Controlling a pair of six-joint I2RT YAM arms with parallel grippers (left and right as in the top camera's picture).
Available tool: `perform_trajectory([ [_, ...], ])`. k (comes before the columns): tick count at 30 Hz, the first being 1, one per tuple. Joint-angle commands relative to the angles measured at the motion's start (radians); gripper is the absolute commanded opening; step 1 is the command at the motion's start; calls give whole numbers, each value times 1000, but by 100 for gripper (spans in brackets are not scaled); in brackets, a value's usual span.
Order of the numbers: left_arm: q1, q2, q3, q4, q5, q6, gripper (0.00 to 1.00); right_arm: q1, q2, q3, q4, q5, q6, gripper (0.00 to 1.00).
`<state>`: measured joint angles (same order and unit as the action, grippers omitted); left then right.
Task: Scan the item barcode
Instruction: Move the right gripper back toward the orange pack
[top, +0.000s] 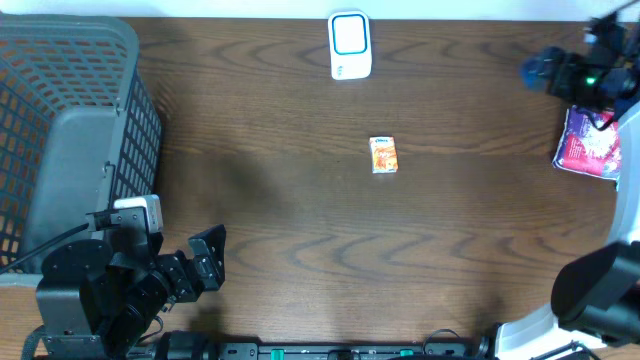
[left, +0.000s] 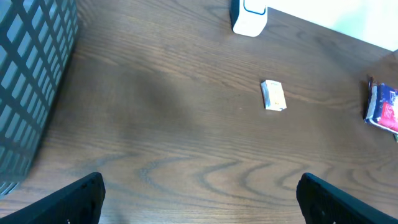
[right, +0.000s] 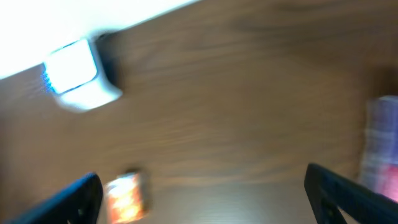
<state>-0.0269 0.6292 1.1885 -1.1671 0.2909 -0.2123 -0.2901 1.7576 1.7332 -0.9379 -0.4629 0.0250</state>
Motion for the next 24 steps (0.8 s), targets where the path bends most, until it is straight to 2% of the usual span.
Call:
perform_trajectory([
  [1,4,0,13,0,14,2,98,103,-6,6,-97,-79,-177,99],
  [3,4,0,13,0,14,2,98,179,-3,4,-183,40,-227,99],
  [6,4,0,13,0,14,2,98,276,0,-8,-253,174,-227,99],
  [14,4,0,13,0,14,2,98,505,1,-37,-277,211,-176,99],
  [19,4,0,13,0,14,2,98,562,2,-68,-233,502,132,99],
  [21,4,0,13,0,14,2,98,567,2,-101,-189,528,186,99],
  [24,4,0,13,0,14,2,98,567,2,-174,-110,478,188,99],
])
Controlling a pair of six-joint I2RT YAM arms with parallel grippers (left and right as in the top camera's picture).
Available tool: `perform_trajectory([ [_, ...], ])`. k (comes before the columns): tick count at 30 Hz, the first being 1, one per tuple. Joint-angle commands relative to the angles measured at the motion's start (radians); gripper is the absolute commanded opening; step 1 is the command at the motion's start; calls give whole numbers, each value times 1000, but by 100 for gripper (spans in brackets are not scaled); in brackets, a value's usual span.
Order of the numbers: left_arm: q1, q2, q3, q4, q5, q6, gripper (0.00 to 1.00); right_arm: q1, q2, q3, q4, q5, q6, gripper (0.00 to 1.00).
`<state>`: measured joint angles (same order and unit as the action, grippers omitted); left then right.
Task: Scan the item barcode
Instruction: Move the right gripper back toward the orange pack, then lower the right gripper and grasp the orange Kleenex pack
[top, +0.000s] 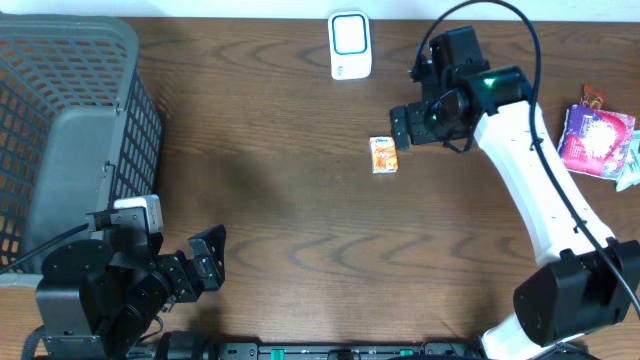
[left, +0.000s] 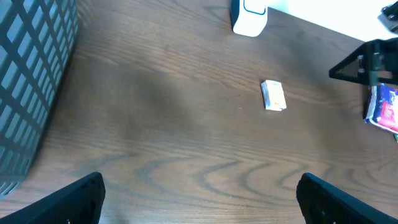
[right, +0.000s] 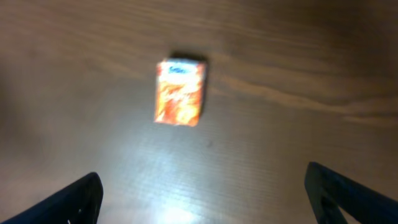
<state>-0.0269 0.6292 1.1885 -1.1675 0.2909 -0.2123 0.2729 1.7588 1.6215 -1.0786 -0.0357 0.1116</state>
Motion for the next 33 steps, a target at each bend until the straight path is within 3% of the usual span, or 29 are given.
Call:
perform_trajectory([
  [1,4,0,13,0,14,2,98,4,0,-95,60,27,102,99],
  [5,4,0,13,0,14,2,98,4,0,-221,178,-85,102,99],
  [10,4,0,13,0,14,2,98,9,0,-298,300,-261,127,82],
  [20,4,0,13,0,14,2,98,161,61,-297,380,69,237,79],
  [25,4,0,13,0,14,2,98,206,144,-258,346,119,235,80],
  [27,4,0,13,0,14,2,98,207,173,-225,328,121,227,75],
  [33,4,0,13,0,14,2,98,225,192,-177,381,187,155,72],
])
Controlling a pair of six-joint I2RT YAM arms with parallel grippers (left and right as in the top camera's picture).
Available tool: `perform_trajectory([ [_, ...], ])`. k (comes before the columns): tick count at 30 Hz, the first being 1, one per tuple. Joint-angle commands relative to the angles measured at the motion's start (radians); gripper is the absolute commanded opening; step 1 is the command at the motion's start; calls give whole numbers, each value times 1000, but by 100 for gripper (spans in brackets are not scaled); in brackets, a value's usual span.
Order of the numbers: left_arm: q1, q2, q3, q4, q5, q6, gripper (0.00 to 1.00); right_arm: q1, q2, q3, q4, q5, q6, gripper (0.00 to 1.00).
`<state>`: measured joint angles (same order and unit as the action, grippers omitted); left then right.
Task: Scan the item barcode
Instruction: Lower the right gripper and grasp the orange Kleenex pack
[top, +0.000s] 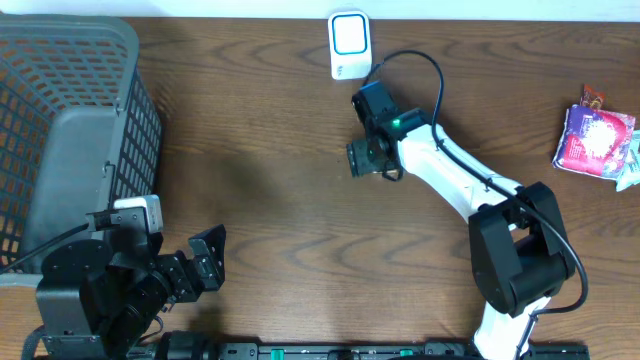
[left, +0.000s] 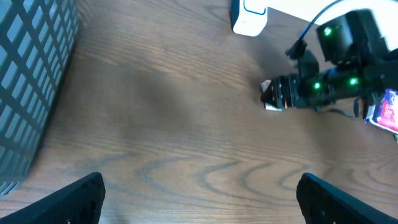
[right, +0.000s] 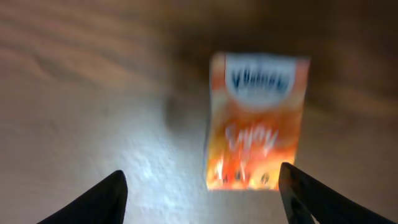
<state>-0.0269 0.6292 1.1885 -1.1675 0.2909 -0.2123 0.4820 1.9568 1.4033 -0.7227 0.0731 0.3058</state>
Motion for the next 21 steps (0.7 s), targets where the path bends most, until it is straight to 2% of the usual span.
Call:
perform_trajectory([
  [1,4,0,13,0,14,2,98,20,0,41,38,103,-46,68],
  [3,4,0,13,0,14,2,98,30,14,41,55,151,-59,63],
  [6,4,0,13,0,14,2,98,44,49,41,58,238,-60,50],
  [16,4,0,13,0,14,2,98,56,133,41,73,296,-79,43],
  [19,4,0,13,0,14,2,98,56,137,41,71,304,-79,27],
  [21,4,0,13,0,14,2,98,53,138,41,63,303,-79,8],
])
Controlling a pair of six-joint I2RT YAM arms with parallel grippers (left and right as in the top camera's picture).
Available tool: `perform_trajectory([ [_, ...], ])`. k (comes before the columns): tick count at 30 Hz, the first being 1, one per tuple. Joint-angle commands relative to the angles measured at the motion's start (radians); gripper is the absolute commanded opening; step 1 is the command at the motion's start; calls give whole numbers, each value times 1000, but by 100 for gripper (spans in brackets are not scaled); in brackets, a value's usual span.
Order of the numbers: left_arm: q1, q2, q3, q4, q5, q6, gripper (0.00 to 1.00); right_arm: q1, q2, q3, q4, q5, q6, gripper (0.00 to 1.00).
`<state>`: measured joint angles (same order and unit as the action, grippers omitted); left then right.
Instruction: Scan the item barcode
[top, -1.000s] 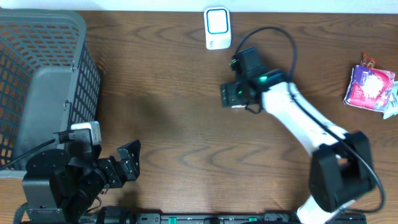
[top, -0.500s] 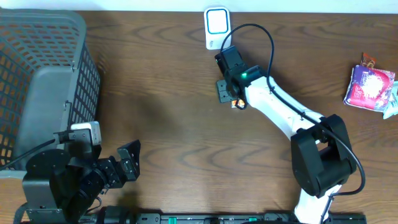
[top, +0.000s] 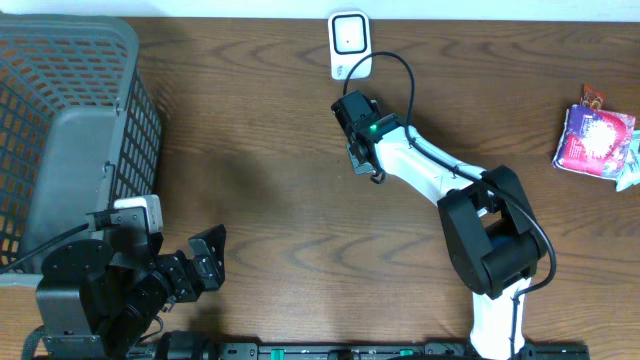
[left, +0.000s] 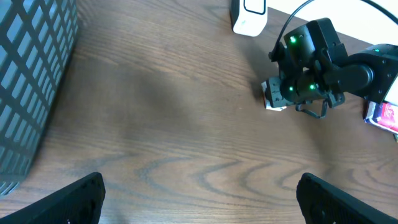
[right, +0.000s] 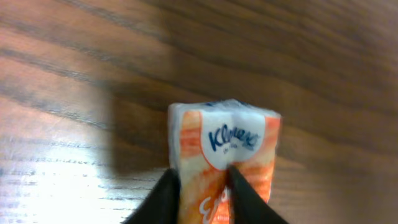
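Note:
The item is a small orange and white Kleenex tissue pack (right: 225, 144) on the brown table. My right gripper (right: 202, 186) is shut on it, and its dark fingers (right: 166, 194) squeeze part of the pack so that it bulges. From overhead the right gripper (top: 360, 148) hides the pack. A white corner of the pack (left: 270, 99) shows in the left wrist view. The white scanner (top: 349, 44) stands at the far edge, just beyond the right gripper. At the near left my left gripper (top: 207, 262) stands open with nothing in it, its fingers (left: 81, 198) wide apart.
A large grey mesh basket (top: 70, 120) fills the left end of the table. A pink and purple packet (top: 592, 138) lies at the far right edge. The right arm (top: 440, 180) stretches across the table's middle right.
My right gripper was open low over the tissue pack; now its fingers are shut on the pack, and the wrist sits a little further left. The left arm has not moved.
My right gripper was first at the far right, by the pink packet. Then it was open, just right of the tissue pack in mid-table. Then it stood low over the pack, still open. Now it grips the pack. The left arm stayed put.

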<state>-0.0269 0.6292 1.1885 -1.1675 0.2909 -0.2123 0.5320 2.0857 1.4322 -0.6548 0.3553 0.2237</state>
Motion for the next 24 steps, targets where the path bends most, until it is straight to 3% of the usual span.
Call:
perform_trajectory([
  [1,4,0,13,0,14,2,98,2,9,12,-14,21,4,1],
  [7,4,0,13,0,14,2,98,-25,0,29,-85,-95,8,1],
  [11,4,0,13,0,14,2,98,-104,-11,108,-183,-377,4,1],
  [15,4,0,13,0,14,2,98,-214,-14,189,-270,-750,-70,1],
  [19,4,0,13,0,14,2,98,-312,-13,190,-320,-1000,-138,1],
  [24,4,0,13,0,14,2,98,-389,-13,103,-321,-1008,-151,1],
])
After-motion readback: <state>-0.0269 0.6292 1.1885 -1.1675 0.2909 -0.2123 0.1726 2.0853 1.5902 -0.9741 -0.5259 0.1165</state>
